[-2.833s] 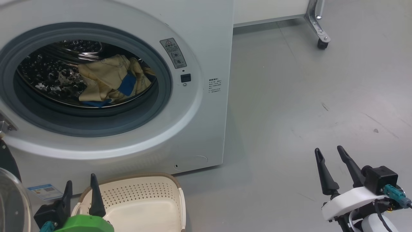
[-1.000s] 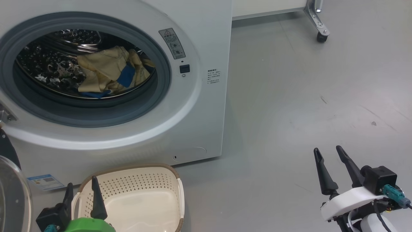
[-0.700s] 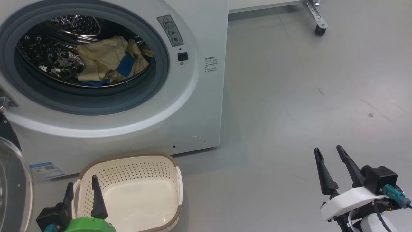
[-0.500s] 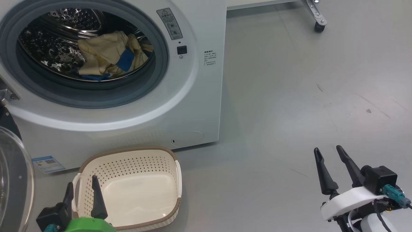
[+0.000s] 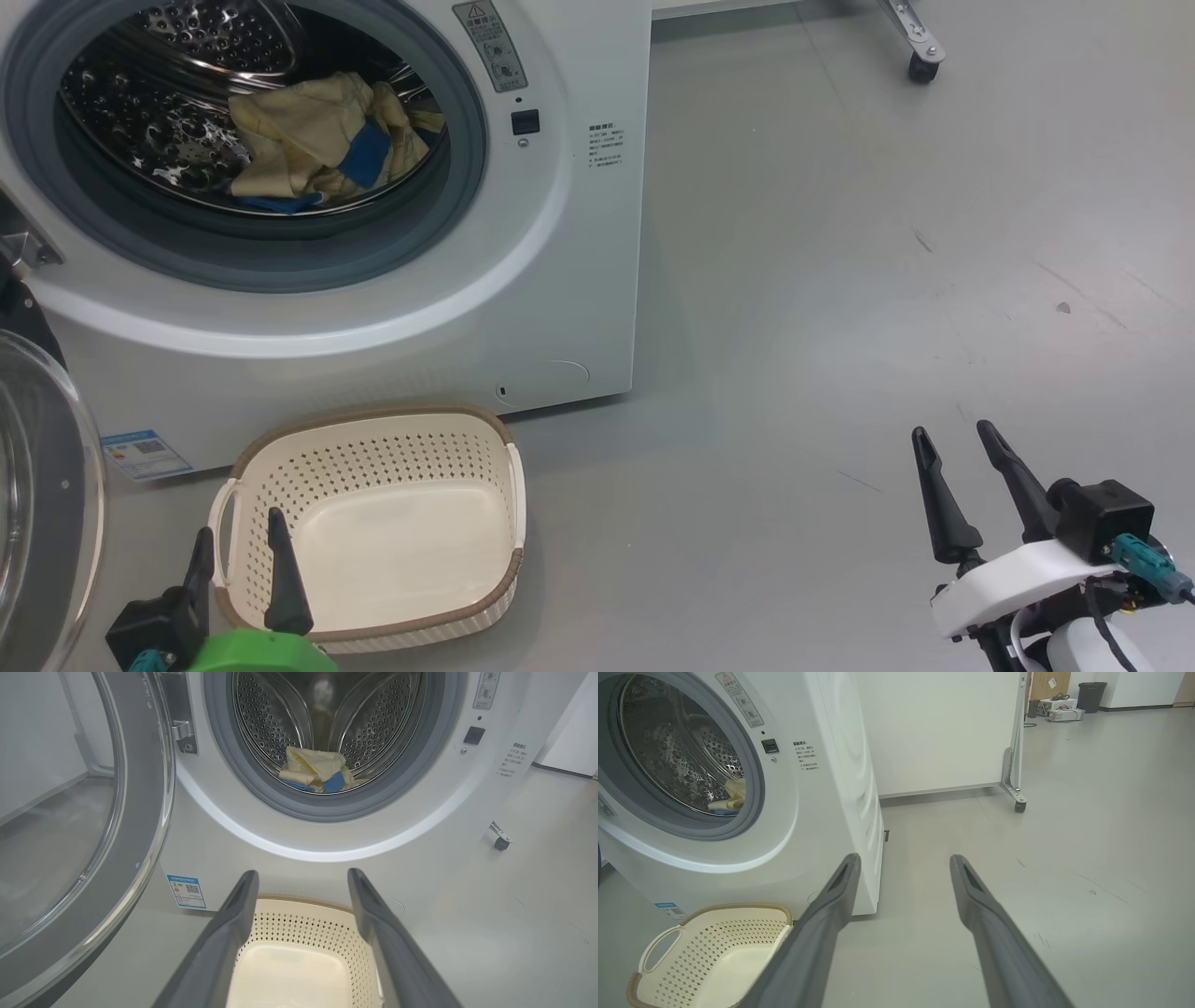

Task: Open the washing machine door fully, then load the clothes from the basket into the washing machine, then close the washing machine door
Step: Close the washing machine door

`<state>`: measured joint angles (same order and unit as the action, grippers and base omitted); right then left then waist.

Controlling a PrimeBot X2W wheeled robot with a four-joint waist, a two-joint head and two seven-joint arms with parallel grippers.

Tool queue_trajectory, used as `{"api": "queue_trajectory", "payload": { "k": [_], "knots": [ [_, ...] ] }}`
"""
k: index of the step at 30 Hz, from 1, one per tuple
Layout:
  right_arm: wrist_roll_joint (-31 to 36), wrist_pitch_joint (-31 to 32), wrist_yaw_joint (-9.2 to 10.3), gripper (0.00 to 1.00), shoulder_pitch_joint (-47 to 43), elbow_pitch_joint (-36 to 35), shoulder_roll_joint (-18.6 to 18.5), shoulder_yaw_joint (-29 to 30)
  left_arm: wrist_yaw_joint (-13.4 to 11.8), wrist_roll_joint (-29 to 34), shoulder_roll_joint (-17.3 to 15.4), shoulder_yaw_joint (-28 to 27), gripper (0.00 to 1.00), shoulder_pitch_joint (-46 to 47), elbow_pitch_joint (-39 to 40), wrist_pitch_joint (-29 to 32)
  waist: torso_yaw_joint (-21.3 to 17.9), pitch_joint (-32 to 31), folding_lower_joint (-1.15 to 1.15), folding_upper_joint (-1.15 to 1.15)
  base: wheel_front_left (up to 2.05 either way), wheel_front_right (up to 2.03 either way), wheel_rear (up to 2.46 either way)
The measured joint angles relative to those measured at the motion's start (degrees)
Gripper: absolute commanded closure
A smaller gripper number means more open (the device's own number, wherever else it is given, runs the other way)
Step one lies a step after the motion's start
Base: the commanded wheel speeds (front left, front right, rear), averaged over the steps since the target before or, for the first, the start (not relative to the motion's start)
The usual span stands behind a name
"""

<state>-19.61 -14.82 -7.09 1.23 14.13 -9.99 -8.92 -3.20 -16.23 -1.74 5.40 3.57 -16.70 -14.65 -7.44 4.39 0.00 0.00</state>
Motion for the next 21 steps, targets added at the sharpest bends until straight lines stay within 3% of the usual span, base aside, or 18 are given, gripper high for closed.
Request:
{"api": "queue_trajectory", "payload": {
  "k": [21],
  "knots": [
    [0.00,0.00,0.00,0.00,0.01,-0.03,-0.08,0.45,-0.07,-0.03,-0.02,0.65,0.00,0.00,-0.09,0.00,0.62,-0.87,0.00,0.00,0.00,0.00,0.00]
  ]
}}
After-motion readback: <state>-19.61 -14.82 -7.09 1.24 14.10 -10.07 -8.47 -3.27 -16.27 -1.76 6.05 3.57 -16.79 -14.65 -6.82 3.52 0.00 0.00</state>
